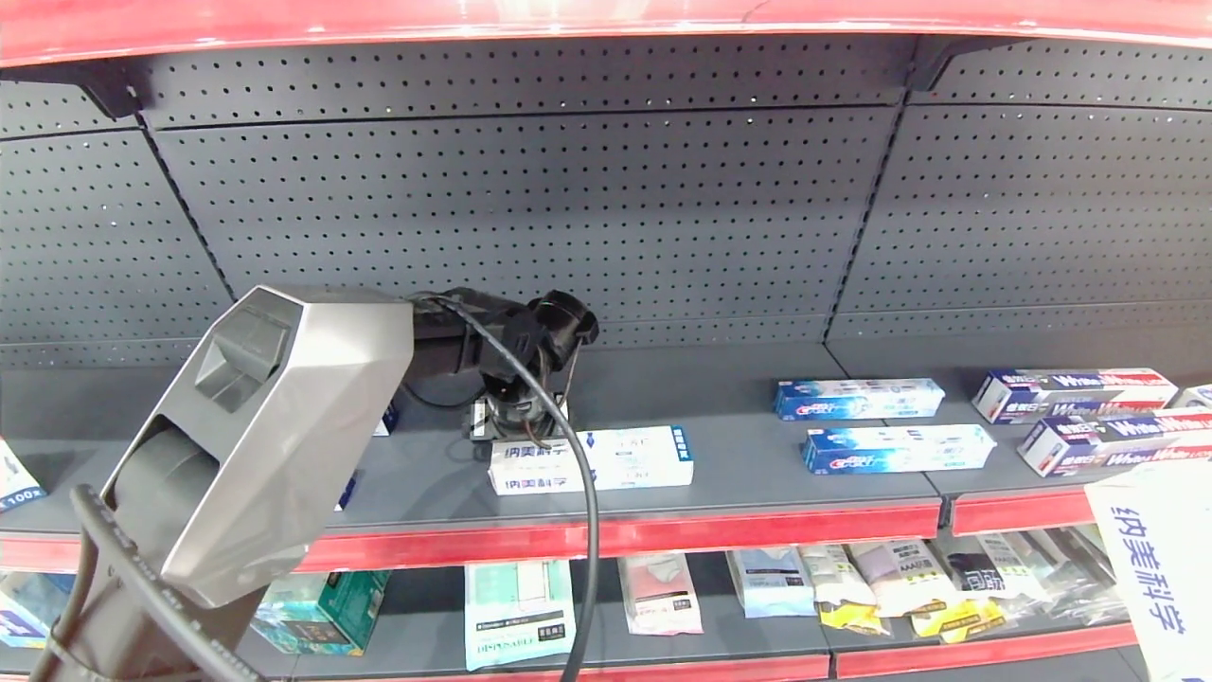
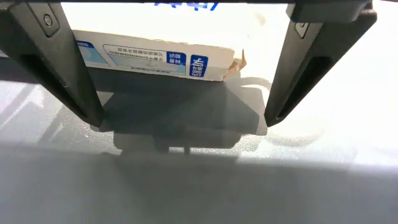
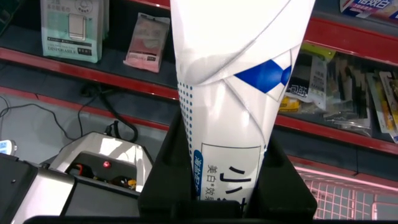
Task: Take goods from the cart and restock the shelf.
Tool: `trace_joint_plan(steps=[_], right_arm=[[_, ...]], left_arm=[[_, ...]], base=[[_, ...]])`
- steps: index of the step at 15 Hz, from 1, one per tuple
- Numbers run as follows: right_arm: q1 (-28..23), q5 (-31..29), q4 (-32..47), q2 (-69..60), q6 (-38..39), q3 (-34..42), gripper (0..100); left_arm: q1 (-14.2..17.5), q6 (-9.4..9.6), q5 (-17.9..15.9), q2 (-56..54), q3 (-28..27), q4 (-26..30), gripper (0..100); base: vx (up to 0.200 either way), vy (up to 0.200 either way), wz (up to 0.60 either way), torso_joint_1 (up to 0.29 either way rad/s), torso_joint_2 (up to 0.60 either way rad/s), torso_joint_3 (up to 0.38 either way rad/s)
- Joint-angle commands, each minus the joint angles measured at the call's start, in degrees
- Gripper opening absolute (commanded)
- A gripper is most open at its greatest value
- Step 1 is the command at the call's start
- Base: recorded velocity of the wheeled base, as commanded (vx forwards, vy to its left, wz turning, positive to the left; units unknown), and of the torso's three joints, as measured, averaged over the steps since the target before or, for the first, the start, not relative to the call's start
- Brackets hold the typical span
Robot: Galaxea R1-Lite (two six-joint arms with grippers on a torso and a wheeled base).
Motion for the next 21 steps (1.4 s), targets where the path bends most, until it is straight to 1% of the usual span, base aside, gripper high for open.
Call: trace_joint_plan(steps=[1,6,9,13,18,21], right_arm=[[0.0,0.0,0.0,0.1,0.0,0.1,0],[0.0,0.0,0.0,0.0,0.0,0.1,0],[0.0,0.0,0.0,0.0,0.0,0.3,0],[0.0,0.0,0.0,-0.1,-0.2,0.3,0],[0.0,0.0,0.0,-0.5,-0.8,0.1,0],[0.0,0.0,0.0,-0.5,-0.9,0.1,0]], left_arm=[[0.0,-0.08,0.0,-0.6,0.0,1.1,100],[-0.1,-0.17,-0.2,-1.1,0.0,1.9,100],[-0.1,-0.17,-0.9,-1.8,0.0,3.8,100],[0.3,0.27,-1.0,-2.3,0.0,4.6,100],[0.4,0.27,-0.9,-2.9,0.0,11.3,100],[0.9,-0.34,-0.8,-3.1,0.0,12.6,100]], base=[[0.0,0.0,0.0,0.0,0.0,0.0],[0.0,0.0,0.0,0.0,0.0,0.0],[0.0,0.0,0.0,0.0,0.0,0.0],[0.0,0.0,0.0,0.0,0.0,0.0],[0.0,0.0,0.0,0.0,0.0,0.0],[0.0,0.0,0.0,0.0,0.0,0.0]])
